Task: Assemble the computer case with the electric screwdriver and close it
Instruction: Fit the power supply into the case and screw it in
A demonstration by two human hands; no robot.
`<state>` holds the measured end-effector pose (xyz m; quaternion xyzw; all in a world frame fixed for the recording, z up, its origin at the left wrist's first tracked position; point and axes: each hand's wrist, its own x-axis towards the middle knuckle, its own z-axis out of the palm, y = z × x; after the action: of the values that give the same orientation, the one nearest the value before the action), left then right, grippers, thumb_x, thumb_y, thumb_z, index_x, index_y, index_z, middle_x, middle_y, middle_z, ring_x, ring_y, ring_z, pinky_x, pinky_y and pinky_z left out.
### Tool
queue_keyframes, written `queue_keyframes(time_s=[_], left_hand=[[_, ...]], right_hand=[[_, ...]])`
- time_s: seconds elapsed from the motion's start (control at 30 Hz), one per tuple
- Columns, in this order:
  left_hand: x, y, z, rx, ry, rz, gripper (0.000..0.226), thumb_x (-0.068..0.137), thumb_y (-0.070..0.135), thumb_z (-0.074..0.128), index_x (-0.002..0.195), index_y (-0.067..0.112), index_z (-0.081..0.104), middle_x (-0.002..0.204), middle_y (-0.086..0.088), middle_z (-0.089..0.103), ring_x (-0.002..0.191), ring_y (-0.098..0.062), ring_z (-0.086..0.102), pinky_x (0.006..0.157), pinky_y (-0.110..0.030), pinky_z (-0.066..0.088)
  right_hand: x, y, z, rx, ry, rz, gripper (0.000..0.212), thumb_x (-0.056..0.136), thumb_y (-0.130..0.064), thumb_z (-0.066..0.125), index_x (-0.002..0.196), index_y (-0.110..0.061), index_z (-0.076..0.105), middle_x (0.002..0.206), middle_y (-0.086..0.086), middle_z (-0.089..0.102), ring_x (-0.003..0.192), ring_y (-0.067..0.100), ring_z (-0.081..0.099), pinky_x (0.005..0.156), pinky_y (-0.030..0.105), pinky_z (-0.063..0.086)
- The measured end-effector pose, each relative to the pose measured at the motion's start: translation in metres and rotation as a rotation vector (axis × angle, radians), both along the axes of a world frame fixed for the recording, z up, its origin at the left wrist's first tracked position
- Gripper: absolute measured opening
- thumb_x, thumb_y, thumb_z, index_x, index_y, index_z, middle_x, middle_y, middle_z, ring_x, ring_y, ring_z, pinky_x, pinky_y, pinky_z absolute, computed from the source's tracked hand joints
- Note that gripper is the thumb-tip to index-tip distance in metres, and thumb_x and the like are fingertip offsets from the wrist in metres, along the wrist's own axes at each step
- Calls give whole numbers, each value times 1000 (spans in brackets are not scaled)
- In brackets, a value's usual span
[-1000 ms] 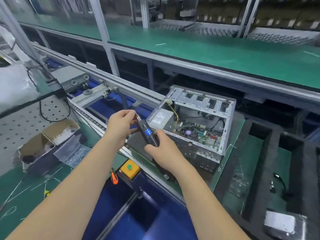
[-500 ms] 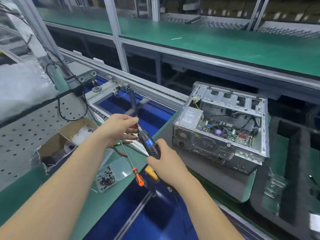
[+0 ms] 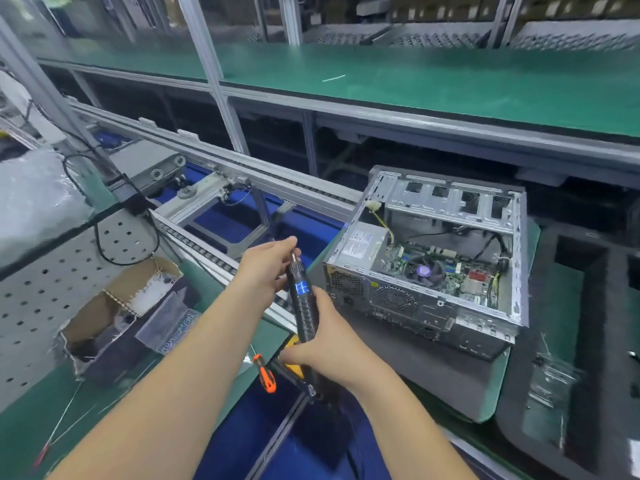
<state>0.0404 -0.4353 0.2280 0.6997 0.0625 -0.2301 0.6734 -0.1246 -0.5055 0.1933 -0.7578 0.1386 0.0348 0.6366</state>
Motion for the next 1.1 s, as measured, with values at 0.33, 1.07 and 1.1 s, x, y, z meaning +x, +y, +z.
queue_keyframes(time_s=[0.33, 1.07, 1.1], left_hand=[[18, -62, -22, 54, 66, -218, 14, 84, 21, 77, 90, 8, 74, 80, -4, 74, 56, -12, 63, 47, -23, 50], [95, -55, -70, 703, -1420, -1366, 60, 102, 26, 58, 157, 32, 32, 167, 13, 22, 154, -18, 20, 116, -43, 37], [94, -54, -71, 694, -1397, -1347, 60, 103, 25, 57, 156, 32, 32, 167, 15, 22, 154, -16, 19, 116, -44, 39]], right_hand=[[12, 0, -20, 97, -79, -251, 120, 61, -20, 73, 139, -82, 6, 109, -15, 61, 66, 2, 60, 59, 23, 54], [28, 92, -46, 96, 89, -682, 122, 66, -13, 72, 136, -88, 5, 89, -7, 63, 64, 21, 59, 75, 63, 59], [29, 92, -45, 92, 92, -676, 122, 66, -13, 72, 137, -87, 6, 91, -7, 64, 64, 20, 59, 75, 63, 60]])
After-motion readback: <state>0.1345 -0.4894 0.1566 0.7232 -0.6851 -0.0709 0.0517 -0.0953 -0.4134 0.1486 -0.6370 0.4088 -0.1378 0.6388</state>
